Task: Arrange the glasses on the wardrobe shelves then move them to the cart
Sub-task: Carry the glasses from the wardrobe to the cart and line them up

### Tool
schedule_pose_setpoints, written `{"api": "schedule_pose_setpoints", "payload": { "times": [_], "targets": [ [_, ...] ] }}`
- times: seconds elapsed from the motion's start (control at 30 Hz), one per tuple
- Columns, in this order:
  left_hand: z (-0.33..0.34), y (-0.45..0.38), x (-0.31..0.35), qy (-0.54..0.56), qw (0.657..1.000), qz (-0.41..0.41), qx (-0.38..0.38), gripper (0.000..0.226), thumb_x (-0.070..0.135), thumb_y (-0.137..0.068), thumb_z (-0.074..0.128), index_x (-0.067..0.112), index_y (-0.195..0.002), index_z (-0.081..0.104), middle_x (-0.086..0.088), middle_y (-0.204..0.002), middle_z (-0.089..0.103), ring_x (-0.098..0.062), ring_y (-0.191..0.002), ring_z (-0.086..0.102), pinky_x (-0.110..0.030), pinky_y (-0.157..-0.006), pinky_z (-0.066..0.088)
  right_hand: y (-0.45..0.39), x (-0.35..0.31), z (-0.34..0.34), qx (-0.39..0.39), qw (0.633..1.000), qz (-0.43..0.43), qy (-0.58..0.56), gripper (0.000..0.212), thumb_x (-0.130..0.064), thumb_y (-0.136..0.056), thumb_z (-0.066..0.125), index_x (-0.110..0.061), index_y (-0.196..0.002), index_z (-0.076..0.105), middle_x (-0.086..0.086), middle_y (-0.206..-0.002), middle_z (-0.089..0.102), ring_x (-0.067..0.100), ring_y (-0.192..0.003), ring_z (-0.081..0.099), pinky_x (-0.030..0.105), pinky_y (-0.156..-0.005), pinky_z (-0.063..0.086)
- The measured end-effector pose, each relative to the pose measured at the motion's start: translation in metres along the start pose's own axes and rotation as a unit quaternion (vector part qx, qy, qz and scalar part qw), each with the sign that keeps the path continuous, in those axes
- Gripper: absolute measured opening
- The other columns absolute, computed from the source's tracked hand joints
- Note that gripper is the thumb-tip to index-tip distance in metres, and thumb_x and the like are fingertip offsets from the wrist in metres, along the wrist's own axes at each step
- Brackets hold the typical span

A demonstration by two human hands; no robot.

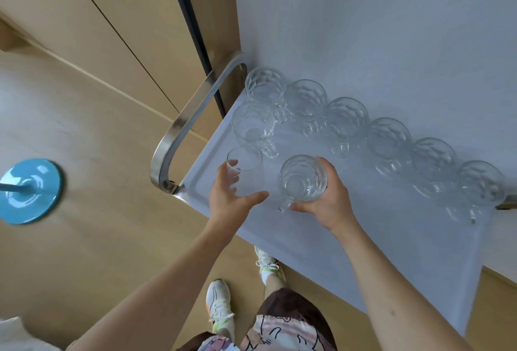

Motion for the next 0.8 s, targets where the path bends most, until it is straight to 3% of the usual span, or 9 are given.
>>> {"api": "schedule_pose_setpoints", "payload": {
  "times": [0.17,0.27,0.33,0.4,0.5,0.6,0.67,0.73,0.8],
  "targets": [
    [-0.001,0.000,0.002,0.006,1.000,0.003,0.002,0.083,0.045,-0.048,0.094,0.053,-0.117,0.049,0.012,-0.119,0.058,0.002,-0.115,0.056,-0.023,-0.093,0.045,0.022,0.004,0.003,0.038,0.999,0.031,-0.023,0.117,-0.020,-0.051,0.094,-0.029,-0.152,0.035,-0.007,-0.143,0.053,0.015,-0.131,0.053,0.043,-0.113,0.043],
    [-0.001,0.002,0.002,0.017,1.000,0.004,0.003,0.082,0.043,-0.049,0.094,0.052,-0.117,0.049,0.013,-0.118,0.058,0.001,-0.115,0.056,-0.023,-0.094,0.044,0.036,-0.002,0.011,0.075,0.996,0.036,-0.017,0.121,-0.029,-0.062,0.095,-0.029,-0.158,0.020,-0.006,-0.159,0.030,0.012,-0.146,0.032,0.036,-0.120,0.031],
    [0.000,0.005,0.003,0.020,1.000,0.006,0.001,0.083,0.043,-0.050,0.094,0.050,-0.119,0.049,0.012,-0.119,0.058,0.001,-0.116,0.055,-0.025,-0.096,0.044,0.041,-0.009,0.019,0.119,0.992,0.047,-0.009,0.124,-0.045,-0.064,0.094,-0.027,-0.159,0.016,-0.003,-0.160,0.023,0.013,-0.148,0.025,0.026,-0.114,0.026],
    [0.000,0.007,0.004,0.023,1.000,0.007,-0.002,0.083,0.041,-0.052,0.094,0.048,-0.121,0.049,0.012,-0.120,0.058,0.000,-0.117,0.055,-0.027,-0.099,0.045,0.040,-0.017,0.028,0.156,0.985,0.074,-0.004,0.129,-0.055,-0.060,0.093,-0.025,-0.158,0.015,0.005,-0.158,0.022,0.020,-0.142,0.034,0.026,-0.103,0.030],
    [-0.002,0.009,0.004,0.026,1.000,0.007,0.002,0.083,0.038,-0.053,0.095,0.046,-0.122,0.049,0.011,-0.121,0.058,-0.002,-0.118,0.055,-0.029,-0.101,0.045,0.031,-0.025,0.030,0.182,0.979,0.091,0.029,0.120,-0.042,-0.059,0.096,-0.022,-0.152,0.023,0.011,-0.145,0.028,0.031,-0.113,0.054,0.031,-0.088,0.041],
    [-0.005,0.009,0.005,0.025,1.000,0.007,0.006,0.082,0.038,-0.052,0.094,0.047,-0.121,0.049,0.011,-0.120,0.057,-0.003,-0.119,0.055,-0.030,-0.102,0.046,0.015,-0.028,0.019,0.163,0.982,0.072,0.064,0.107,-0.024,-0.062,0.091,-0.022,-0.149,0.029,0.008,-0.139,0.033,0.021,-0.099,0.048,0.028,-0.086,0.038],
    [-0.006,0.008,0.006,0.022,1.000,0.008,0.009,0.083,0.039,-0.051,0.093,0.047,-0.121,0.049,0.011,-0.120,0.057,-0.003,-0.119,0.055,-0.031,-0.102,0.046,0.000,-0.033,0.009,0.140,0.986,0.043,0.084,0.110,-0.017,-0.062,0.090,-0.021,-0.153,0.029,0.006,-0.144,0.038,0.017,-0.108,0.047,0.024,-0.090,0.035],
    [-0.007,0.007,0.007,0.022,1.000,0.010,0.010,0.084,0.040,-0.050,0.093,0.046,-0.122,0.050,0.011,-0.120,0.057,-0.002,-0.118,0.055,-0.031,-0.102,0.046,-0.016,-0.041,0.001,0.120,0.988,0.020,0.098,0.111,-0.014,-0.060,0.091,-0.017,-0.154,0.031,0.005,-0.149,0.044,0.022,-0.129,0.048,0.022,-0.098,0.033],
    [-0.008,0.005,0.009,0.022,1.000,0.012,0.010,0.084,0.039,-0.051,0.093,0.046,-0.122,0.050,0.011,-0.120,0.057,-0.001,-0.117,0.055,-0.030,-0.102,0.046,-0.027,-0.049,-0.003,0.103,0.988,-0.002,0.115,0.108,-0.012,-0.058,0.092,-0.016,-0.151,0.035,0.004,-0.148,0.047,0.023,-0.133,0.046,0.020,-0.097,0.032]
  ]
}}
Point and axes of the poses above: each hand's wrist, its own y-axis away from the middle knuckle, its own z-axis out of the palm, x = y × z, the point moved 6 cm from there along -y, towards the middle knuckle
